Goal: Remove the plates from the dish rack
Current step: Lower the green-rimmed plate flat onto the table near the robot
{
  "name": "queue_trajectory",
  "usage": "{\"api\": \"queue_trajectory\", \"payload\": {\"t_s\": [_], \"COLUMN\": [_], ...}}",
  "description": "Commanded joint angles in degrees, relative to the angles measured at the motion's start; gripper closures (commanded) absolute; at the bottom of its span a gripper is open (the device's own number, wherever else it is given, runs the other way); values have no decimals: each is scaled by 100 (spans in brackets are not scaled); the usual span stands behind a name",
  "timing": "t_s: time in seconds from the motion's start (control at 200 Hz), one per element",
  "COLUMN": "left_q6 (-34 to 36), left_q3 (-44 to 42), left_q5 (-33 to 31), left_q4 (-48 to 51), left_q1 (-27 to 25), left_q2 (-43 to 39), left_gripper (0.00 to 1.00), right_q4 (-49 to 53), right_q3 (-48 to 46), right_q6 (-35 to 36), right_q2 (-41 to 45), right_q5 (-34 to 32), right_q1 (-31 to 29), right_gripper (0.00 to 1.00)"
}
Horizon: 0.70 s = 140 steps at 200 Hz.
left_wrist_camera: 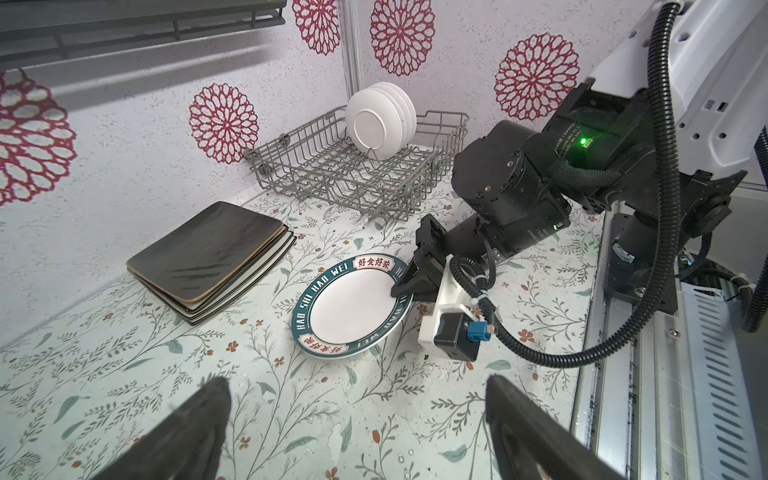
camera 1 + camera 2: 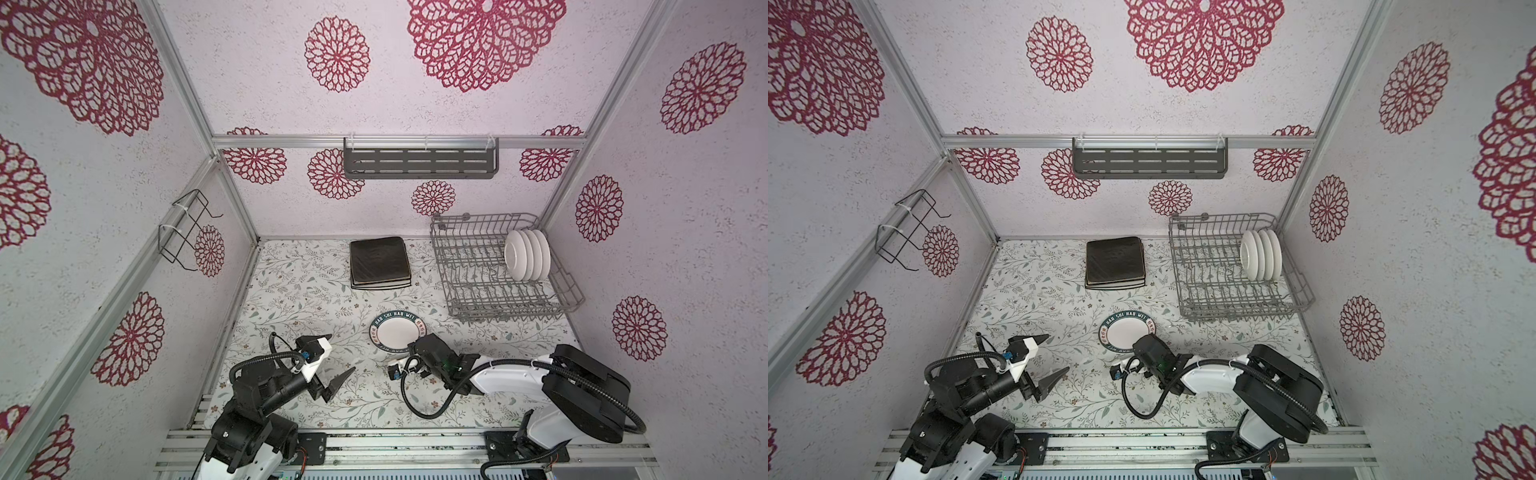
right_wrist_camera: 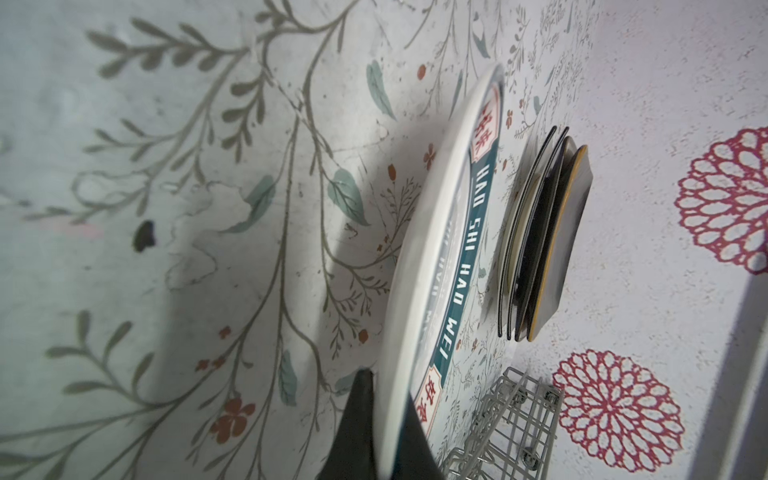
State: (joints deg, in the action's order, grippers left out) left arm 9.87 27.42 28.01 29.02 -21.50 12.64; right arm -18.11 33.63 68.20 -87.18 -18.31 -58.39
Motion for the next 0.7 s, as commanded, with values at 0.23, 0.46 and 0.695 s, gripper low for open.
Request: {"api": "queue_trajectory", "payload": {"t_s": [0.23,0.46,0.695], "left_q6": [102,102,102], "left_q3": [-44,-52,-60], "left_q5": [73,73,92], "left_q4": [-126,-133,-133], "left_q1": [-32,-30,-32], "left_q2": [-137,-192,-219], "left_gripper": [3,3,3], "right_q4": [4,84,380], "right_q3": [250,284,370], "right_q6": [220,220,204], "right_q2": [-114,-255,-325], "right_q5": [-153,-148,-53], "right_q1": [-89,-129,-146], "right_gripper": [87,63,55]}}
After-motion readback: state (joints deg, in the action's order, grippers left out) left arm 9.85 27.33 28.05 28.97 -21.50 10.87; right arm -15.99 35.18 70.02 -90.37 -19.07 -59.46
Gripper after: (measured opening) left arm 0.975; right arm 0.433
